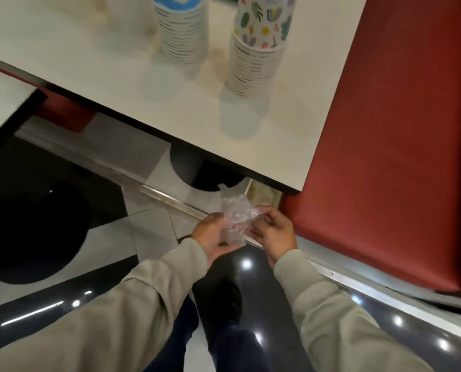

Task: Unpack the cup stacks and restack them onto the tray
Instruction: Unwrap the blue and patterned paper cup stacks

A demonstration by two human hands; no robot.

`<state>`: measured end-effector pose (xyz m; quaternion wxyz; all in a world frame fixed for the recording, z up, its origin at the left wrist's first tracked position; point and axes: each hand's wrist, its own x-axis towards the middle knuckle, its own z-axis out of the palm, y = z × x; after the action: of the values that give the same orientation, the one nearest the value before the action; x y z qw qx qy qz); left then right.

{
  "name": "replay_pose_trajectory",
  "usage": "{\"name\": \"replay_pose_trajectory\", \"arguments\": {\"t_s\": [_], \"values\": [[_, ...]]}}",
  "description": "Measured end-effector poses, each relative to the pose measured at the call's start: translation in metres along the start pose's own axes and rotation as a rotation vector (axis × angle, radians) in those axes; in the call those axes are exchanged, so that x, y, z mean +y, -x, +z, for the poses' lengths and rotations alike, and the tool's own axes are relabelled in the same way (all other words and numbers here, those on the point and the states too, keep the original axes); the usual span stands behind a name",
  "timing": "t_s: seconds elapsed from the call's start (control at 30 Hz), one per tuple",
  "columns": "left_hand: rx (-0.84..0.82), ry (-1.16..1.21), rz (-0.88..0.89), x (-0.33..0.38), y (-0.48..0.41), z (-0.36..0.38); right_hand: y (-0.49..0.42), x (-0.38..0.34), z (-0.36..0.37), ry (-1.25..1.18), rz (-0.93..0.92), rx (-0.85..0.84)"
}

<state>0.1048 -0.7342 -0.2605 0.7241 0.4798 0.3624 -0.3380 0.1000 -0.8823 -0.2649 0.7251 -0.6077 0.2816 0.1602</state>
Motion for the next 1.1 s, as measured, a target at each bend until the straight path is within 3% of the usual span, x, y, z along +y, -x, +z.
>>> {"name": "replay_pose_trajectory", "arguments": {"t_s": [0.13, 0.27, 0.37, 0.43, 0.5, 0.6, 0.7, 0.83, 0.97, 1.1], "values": [[0.120, -0.070, 0.096, -0.006, -0.044, 0.002, -0.011, 0.019, -0.021, -0.033, 0.082, 0.000], [0.255, -0.678, 0.289, -0.001, -0.083, 0.007, -0.026, 0.034, -0.032, 0.022, 0.040, -0.002], [0.108, -0.887, 0.389, 0.001, -0.102, 0.014, -0.048, 0.050, -0.035, 0.126, -0.026, 0.024], [-0.066, -0.843, 0.372, -0.001, -0.120, 0.017, -0.068, 0.062, -0.039, 0.244, -0.085, 0.072], [-0.135, -0.774, 0.301, -0.001, -0.139, 0.017, -0.089, 0.074, -0.042, 0.432, -0.175, 0.155], [-0.154, -0.770, 0.241, -0.003, -0.173, 0.015, -0.114, 0.085, -0.044, 0.546, -0.179, 0.287], [-0.131, -0.939, 0.300, -0.002, -0.198, 0.011, -0.141, 0.096, -0.040, 0.647, -0.140, 0.341], [-0.053, -1.217, 0.447, -0.002, -0.228, 0.003, -0.176, 0.106, -0.031, 0.992, -0.143, 0.289], [-0.094, -1.557, 0.519, -0.009, -0.254, -0.008, -0.220, 0.124, -0.031, 1.143, -0.174, 0.231], [-0.186, -1.730, 0.612, -0.018, -0.279, -0.016, -0.264, 0.157, -0.038, 1.282, 0.022, 0.146]]}}
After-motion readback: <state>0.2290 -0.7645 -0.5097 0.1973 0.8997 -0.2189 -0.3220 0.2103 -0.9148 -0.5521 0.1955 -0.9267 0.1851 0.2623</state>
